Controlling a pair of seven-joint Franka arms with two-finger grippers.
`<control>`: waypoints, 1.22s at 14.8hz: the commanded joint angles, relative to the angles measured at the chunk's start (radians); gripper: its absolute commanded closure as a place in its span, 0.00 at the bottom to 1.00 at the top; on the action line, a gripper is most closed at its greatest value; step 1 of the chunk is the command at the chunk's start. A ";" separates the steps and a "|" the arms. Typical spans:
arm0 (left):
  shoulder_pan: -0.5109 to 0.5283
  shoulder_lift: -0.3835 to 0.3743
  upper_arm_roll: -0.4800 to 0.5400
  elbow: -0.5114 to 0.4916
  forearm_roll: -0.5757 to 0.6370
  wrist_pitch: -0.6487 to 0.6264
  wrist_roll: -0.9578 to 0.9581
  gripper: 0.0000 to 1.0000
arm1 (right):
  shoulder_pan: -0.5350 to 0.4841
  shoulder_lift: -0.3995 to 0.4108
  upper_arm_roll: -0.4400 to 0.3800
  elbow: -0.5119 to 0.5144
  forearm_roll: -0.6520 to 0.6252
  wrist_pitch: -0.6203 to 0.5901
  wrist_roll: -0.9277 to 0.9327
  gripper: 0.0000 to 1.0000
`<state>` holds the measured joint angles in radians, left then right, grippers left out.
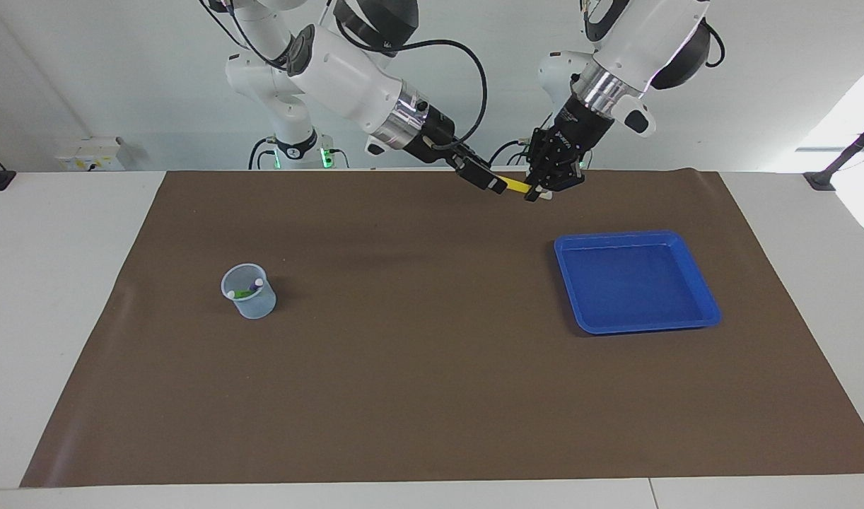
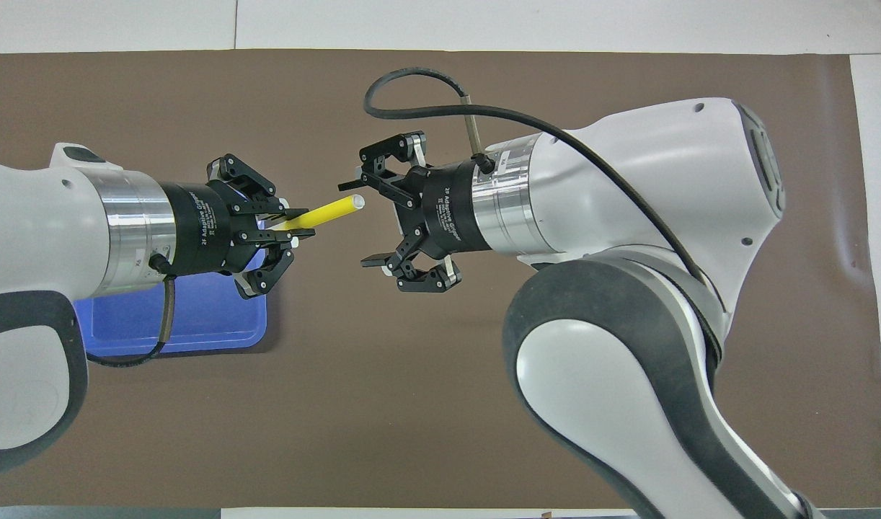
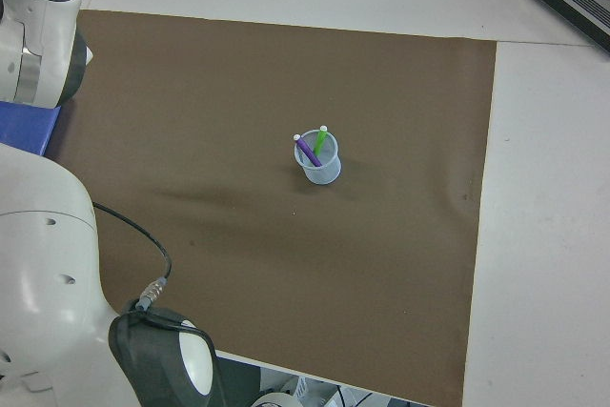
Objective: Right arm passes pens to left for tray arrangement
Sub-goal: 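Grasp the yellow pen with the left gripper and open the right gripper, then lower the yellow pen into the tray while the right gripper returns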
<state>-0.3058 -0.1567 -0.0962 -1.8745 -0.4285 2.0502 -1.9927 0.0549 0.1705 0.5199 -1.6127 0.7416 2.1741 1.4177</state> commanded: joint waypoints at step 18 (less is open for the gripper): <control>0.344 0.094 0.010 -0.213 0.037 -0.042 1.392 1.00 | -0.009 -0.161 -0.428 -0.173 -0.712 -0.398 -1.145 0.00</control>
<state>0.0216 -0.1103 -0.0818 -2.0936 -0.4208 2.0101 -0.7415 0.0471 0.0481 0.1338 -1.7251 0.0752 1.7513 0.4096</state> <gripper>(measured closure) 0.819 0.000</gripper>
